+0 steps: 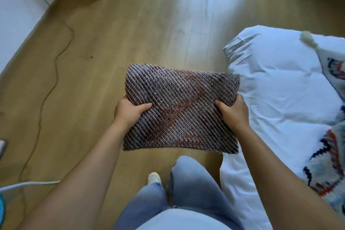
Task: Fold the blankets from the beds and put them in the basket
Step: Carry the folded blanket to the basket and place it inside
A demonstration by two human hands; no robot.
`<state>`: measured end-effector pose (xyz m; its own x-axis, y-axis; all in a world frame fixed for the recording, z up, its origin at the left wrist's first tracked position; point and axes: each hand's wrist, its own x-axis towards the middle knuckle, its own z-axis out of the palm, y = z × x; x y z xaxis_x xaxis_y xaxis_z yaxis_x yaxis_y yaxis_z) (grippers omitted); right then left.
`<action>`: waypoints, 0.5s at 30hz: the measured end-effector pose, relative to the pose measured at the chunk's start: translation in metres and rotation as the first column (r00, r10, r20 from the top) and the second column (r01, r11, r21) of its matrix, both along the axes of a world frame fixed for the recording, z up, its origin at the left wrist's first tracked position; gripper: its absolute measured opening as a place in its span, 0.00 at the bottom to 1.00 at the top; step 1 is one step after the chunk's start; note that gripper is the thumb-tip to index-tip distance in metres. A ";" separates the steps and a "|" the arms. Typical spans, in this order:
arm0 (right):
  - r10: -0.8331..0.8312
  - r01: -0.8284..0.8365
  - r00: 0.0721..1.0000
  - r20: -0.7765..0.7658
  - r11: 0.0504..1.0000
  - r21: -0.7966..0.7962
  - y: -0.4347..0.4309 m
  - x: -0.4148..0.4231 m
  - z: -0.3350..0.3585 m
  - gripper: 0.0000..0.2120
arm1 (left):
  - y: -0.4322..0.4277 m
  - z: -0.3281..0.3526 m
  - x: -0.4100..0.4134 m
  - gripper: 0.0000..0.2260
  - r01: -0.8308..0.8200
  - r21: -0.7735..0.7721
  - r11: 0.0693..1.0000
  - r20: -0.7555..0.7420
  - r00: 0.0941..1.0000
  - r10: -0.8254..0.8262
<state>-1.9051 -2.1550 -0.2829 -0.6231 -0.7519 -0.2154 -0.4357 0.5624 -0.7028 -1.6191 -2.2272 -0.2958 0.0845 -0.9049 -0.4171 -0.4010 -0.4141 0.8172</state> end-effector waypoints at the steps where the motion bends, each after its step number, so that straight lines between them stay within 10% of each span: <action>1: -0.018 0.018 1.000 0.010 1.000 0.002 -0.020 -0.009 -0.002 0.25 | -0.024 -0.003 -0.010 0.22 0.017 0.002 1.000 0.000 1.000 -0.017; 15: -0.109 0.106 0.992 0.057 0.993 0.061 -0.320 -0.181 -0.007 0.24 | -0.359 -0.011 -0.193 0.23 0.132 0.037 0.991 -0.002 0.991 -0.132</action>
